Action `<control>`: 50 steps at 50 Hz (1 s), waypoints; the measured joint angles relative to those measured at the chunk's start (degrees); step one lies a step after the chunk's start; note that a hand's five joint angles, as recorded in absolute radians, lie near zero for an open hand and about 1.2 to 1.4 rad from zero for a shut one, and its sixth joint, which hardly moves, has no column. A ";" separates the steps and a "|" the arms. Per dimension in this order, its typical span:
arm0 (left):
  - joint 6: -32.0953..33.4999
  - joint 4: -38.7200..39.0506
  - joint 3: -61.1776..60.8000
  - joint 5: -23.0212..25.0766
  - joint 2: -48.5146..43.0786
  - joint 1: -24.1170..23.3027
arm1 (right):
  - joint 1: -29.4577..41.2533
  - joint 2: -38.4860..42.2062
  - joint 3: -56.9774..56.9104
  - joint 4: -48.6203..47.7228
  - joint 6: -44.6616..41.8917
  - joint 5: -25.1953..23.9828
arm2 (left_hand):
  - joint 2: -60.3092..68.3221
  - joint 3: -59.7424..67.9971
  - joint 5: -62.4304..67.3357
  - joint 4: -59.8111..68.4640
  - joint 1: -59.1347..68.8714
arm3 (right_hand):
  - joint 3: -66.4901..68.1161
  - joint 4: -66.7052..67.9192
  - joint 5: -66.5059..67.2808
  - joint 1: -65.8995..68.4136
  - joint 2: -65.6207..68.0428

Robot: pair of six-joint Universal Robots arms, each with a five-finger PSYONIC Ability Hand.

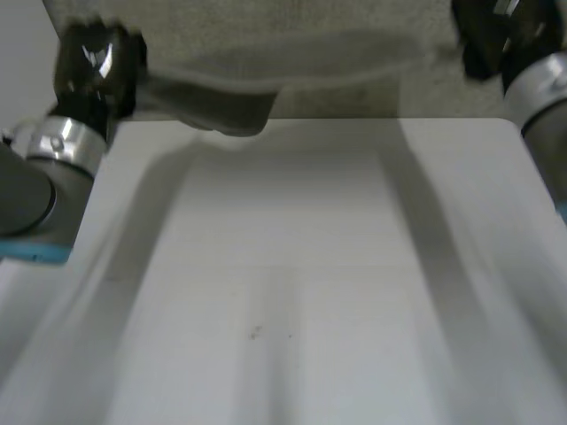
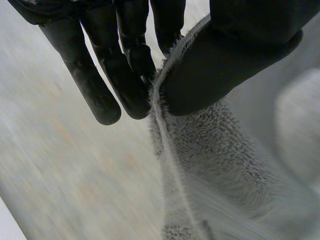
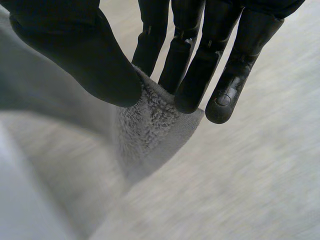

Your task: Fold the towel.

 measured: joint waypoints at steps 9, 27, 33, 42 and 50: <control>3.06 -17.74 -10.58 5.28 -0.04 2.19 | -2.52 -0.08 14.77 15.23 -7.69 -4.44 | 0.01 0.00 0.00 0.00 0.00 | 0.00 0.01 0.00 0.00 0.00; 19.33 -24.65 -17.70 6.76 -4.67 6.13 | -11.63 -0.46 33.33 9.86 -13.83 -7.42 | -15.58 -15.46 -15.48 -15.61 -15.77 | 0.00 0.18 0.01 0.00 0.00; 18.86 -23.94 -17.61 4.93 -4.61 5.95 | -14.67 -1.54 34.42 9.31 -8.04 -11.01 | -23.83 -23.41 -23.30 -23.58 -22.48 | 0.00 0.18 0.07 0.00 0.00; 16.86 -21.32 -17.56 0.27 -4.71 5.60 | -16.54 -1.68 34.85 9.39 -4.78 -13.29 | -27.74 -27.60 -27.55 -27.74 -26.27 | 0.00 0.18 0.12 0.00 0.00; 14.55 -20.20 -17.52 -1.66 -5.85 6.03 | -18.19 -1.66 35.15 8.84 -4.96 -13.07 | -28.47 -28.33 -28.28 -28.53 -27.18 | 0.00 0.18 0.12 0.00 0.00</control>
